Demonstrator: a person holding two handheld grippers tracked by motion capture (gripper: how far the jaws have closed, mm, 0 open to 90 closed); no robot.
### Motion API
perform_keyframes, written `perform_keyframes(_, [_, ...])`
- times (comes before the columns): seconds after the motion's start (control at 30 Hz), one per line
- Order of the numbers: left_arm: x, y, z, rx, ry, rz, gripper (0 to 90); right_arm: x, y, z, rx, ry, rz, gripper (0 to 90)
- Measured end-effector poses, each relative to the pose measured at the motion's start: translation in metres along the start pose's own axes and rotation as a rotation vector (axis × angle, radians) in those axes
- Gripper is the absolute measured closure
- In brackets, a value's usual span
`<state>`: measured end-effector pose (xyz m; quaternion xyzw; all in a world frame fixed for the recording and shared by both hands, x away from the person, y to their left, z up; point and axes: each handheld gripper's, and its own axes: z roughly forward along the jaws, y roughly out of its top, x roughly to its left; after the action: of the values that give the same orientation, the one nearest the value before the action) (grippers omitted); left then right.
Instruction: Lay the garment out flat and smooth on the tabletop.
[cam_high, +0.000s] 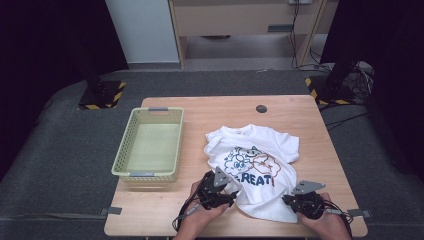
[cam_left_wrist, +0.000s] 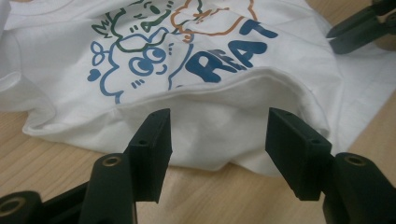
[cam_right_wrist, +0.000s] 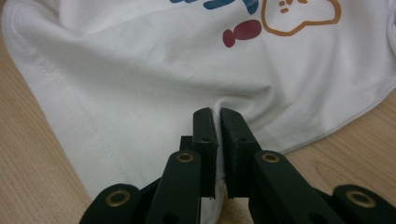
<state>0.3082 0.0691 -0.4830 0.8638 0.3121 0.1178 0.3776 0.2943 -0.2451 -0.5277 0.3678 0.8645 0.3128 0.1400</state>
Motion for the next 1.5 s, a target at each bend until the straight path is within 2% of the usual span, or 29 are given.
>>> perform_keyframes(0.13, [-0.009, -0.001, -0.005, -0.017, -0.045, 0.019, 38.2, -0.001, 0.001, 0.0, 0.003, 0.001, -0.001, 85.0])
perform_keyframes(0.23, [-0.015, 0.001, -0.005, -0.018, -0.061, 0.031, 35.5, 0.0, 0.001, 0.001, 0.004, 0.0, 0.0, 85.0])
perform_keyframes(0.33, [-0.019, 0.003, -0.003, -0.012, -0.095, 0.025, 33.7, 0.0, 0.001, 0.001, 0.003, -0.001, 0.0, 85.1])
perform_keyframes(0.43, [-0.024, 0.003, -0.004, -0.007, -0.099, 0.04, 32.9, -0.001, 0.001, 0.001, 0.003, 0.001, -0.001, 85.0])
perform_keyframes(0.53, [-0.021, 0.001, 0.0, 0.006, -0.067, 0.052, 33.3, -0.001, 0.001, 0.001, 0.002, 0.002, -0.002, 85.0])
perform_keyframes(0.63, [-0.014, -0.002, 0.006, 0.009, -0.065, 0.036, 43.0, 0.0, 0.001, 0.001, 0.001, -0.002, -0.004, 85.1])
perform_keyframes(0.67, [-0.011, -0.003, 0.007, 0.012, -0.073, 0.045, 50.2, 0.0, 0.001, 0.001, 0.001, -0.003, -0.004, 85.2])
perform_keyframes(0.7, [-0.008, -0.004, 0.009, 0.019, -0.088, 0.061, 66.1, 0.0, 0.001, 0.001, 0.0, -0.005, -0.005, 85.7])
perform_keyframes(0.73, [-0.005, -0.004, 0.011, 0.026, -0.077, 0.055, 75.6, 0.0, 0.001, 0.001, 0.0, -0.006, -0.004, 86.2])
perform_keyframes(0.8, [0.001, -0.006, 0.009, 0.023, -0.079, 0.035, 85.1, -0.001, 0.001, 0.001, 0.003, -0.005, 0.005, 86.7])
perform_keyframes(0.9, [0.009, -0.011, -0.003, 0.017, -0.037, 0.025, 86.5, -0.004, 0.001, 0.0, 0.008, -0.022, 0.012, 87.0])
perform_keyframes(1.0, [0.021, -0.023, -0.019, 0.022, -0.006, -0.007, 86.6, -0.01, 0.0, -0.003, 0.02, -0.036, 0.016, 87.0])
perform_keyframes(1.17, [0.031, -0.047, -0.04, 0.067, 0.023, -0.018, 86.6, -0.017, -0.003, -0.009, 0.034, -0.045, 0.026, 87.0])
perform_keyframes(1.3, [0.032, -0.064, -0.05, 0.091, 0.053, -0.007, 86.5, -0.011, 0.001, -0.007, 0.029, -0.022, 0.011, 86.9])
perform_keyframes(1.5, [0.036, -0.083, -0.062, 0.128, 0.057, -0.031, 86.5, 0.002, 0.016, 0.004, 0.033, -0.001, -0.036, 86.9])
